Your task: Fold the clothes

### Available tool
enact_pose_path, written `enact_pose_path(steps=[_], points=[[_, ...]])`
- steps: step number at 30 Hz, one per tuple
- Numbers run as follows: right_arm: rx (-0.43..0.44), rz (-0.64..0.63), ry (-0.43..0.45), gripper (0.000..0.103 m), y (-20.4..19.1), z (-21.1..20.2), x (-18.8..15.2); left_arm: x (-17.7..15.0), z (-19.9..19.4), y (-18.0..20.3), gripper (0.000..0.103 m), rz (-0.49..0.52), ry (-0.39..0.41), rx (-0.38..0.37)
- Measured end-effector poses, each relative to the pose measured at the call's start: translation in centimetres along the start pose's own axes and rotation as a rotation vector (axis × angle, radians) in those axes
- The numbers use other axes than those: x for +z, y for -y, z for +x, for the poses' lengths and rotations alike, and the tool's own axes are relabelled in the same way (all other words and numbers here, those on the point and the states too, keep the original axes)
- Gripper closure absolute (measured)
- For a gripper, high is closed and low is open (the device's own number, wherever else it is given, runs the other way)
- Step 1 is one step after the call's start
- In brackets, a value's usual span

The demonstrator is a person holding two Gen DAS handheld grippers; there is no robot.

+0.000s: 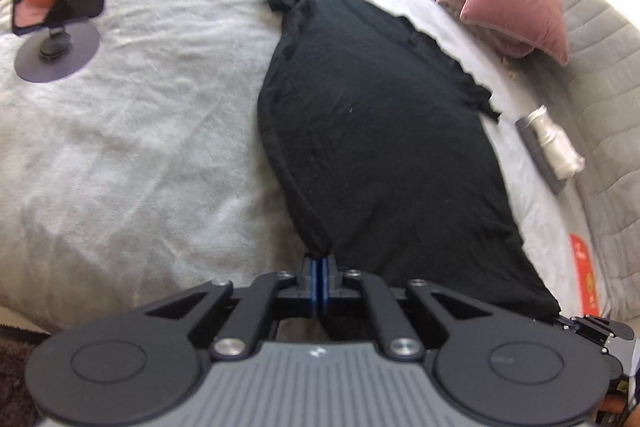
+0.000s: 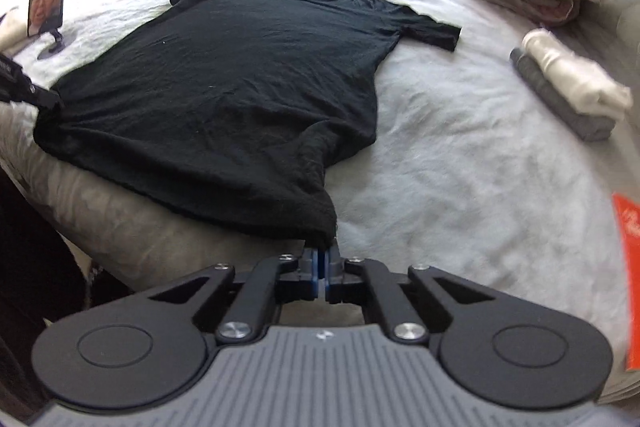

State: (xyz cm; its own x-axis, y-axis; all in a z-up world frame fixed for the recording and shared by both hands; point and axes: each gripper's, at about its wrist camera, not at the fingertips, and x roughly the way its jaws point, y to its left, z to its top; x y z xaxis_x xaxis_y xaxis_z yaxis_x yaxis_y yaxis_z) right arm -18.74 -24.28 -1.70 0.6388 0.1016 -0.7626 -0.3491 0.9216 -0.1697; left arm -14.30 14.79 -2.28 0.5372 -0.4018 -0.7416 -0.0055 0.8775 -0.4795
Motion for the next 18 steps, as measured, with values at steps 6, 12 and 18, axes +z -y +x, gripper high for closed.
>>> enact_pose_path(steps=[6, 12, 18], points=[[-0.22, -0.368, 0.024, 0.102, -1.6, -3.7, -0.1, -0.6, -2.9, -0.6, 0.101, 0.006, 0.025, -0.046], [-0.142, -0.594, -0.073, 0.102, -4.5, -3.2, -2.1, -1.4, -1.2, -1.6, 0.101, 0.027, -0.045, 0.015], [-0.044, -0.619, -0.174, 0.101, -5.8, 0.0, -3.2, -1.9, 0.4, -2.9, 0.099, 0.037, -0.124, 0.056]])
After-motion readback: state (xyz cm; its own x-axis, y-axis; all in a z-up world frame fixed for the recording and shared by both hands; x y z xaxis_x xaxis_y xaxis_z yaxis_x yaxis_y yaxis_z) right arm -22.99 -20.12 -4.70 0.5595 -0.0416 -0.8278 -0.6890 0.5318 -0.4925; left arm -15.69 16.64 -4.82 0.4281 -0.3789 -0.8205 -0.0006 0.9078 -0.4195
